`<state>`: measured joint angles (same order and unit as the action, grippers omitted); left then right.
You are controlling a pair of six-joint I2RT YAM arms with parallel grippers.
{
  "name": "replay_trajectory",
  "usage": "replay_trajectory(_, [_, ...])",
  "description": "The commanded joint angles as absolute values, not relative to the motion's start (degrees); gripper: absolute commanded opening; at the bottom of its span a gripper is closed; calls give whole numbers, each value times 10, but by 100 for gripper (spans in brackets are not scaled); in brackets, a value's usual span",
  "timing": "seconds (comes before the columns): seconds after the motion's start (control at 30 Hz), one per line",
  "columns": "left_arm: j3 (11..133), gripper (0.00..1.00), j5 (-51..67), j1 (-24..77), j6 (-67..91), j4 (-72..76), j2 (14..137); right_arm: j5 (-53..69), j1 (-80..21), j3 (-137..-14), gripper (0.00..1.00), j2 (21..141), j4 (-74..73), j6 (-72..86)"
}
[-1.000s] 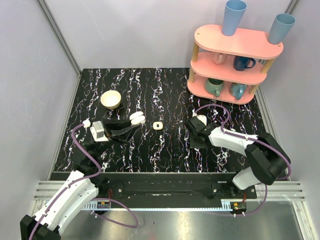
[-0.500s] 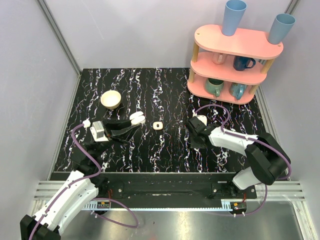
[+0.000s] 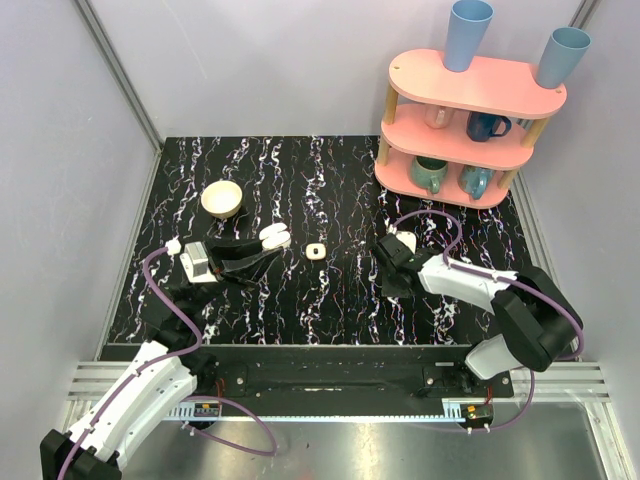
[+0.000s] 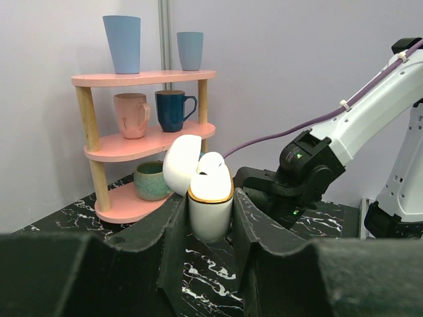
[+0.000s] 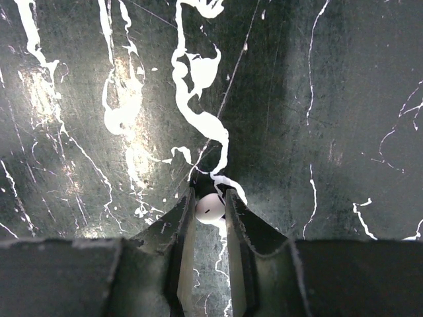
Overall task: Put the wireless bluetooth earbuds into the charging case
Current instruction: Move the left earbud to the center of the board.
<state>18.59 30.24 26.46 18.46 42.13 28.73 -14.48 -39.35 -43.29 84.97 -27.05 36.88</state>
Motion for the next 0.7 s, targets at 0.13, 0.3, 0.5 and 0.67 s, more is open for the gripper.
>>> replay_trajectory(0.13, [193, 0, 310, 266, 192, 446, 292, -184, -399, -422, 23, 841, -240, 437])
replay_trajectory(0.3, [197, 0, 314, 267, 193, 445, 293, -230, -400, -444, 22, 890, -222, 481])
replay_trajectory(0.5, [197, 0, 312, 267, 192, 442, 290, -244, -399, -445, 32, 918, -196, 530])
replay_trajectory(0.67, [197, 0, 310, 267, 189, 438, 287, -229, -399, -435, 43, 904, -181, 505])
